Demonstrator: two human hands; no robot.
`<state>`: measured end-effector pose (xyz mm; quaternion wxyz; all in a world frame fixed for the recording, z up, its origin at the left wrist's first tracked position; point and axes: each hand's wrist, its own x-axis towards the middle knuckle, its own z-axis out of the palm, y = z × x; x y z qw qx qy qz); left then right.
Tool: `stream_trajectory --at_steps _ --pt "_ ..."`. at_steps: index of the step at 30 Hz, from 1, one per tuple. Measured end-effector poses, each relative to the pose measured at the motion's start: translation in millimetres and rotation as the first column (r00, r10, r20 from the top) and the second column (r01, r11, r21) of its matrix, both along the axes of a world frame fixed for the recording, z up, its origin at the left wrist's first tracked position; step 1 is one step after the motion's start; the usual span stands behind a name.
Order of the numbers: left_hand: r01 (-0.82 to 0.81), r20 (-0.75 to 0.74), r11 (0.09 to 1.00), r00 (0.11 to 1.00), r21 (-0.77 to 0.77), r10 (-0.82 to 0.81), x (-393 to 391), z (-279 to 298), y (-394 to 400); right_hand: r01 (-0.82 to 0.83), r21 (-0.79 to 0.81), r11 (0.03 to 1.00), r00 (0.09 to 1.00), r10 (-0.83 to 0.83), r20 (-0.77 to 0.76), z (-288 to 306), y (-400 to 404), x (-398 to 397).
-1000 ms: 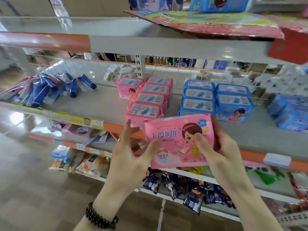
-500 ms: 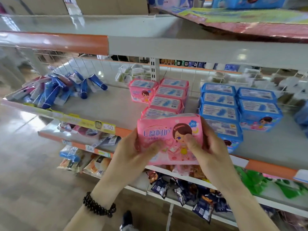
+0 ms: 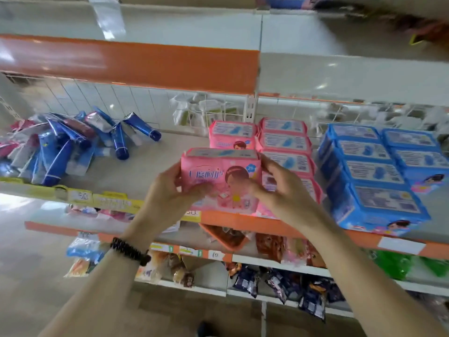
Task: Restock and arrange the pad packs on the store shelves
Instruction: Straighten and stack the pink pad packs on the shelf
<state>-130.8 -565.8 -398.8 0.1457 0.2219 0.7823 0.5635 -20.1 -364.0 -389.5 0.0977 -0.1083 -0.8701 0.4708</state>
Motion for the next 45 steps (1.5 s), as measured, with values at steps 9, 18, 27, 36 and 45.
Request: stream_trajectory --at_steps 9,18,27,36,45 --pt "0.137 0.102 0.985 0.984 0.100 -0.147 -101 -59 9 0.013 0.384 0.923 0.977 -0.094 0.193 -9 4 -79" --pt "0.225 0.148 0.972 0.961 0.062 -0.232 -146 -76 49 -0.005 0.512 0.859 0.925 -0.190 0.328 -23 29 -117" --pt "0.262 0.139 0.961 0.952 0.084 -0.272 -157 -106 69 -0.026 0.673 0.739 0.925 -0.237 0.296 -46 49 -129" --pt "0.252 -0.057 0.967 0.965 -0.049 -0.254 -162 -123 81 0.006 0.744 0.669 0.923 -0.290 0.254 -58 57 -135" --pt "0.319 -0.042 0.945 0.946 -0.069 -0.322 -167 -120 88 -0.063 0.717 0.694 0.919 -0.240 0.313 -48 59 -132"
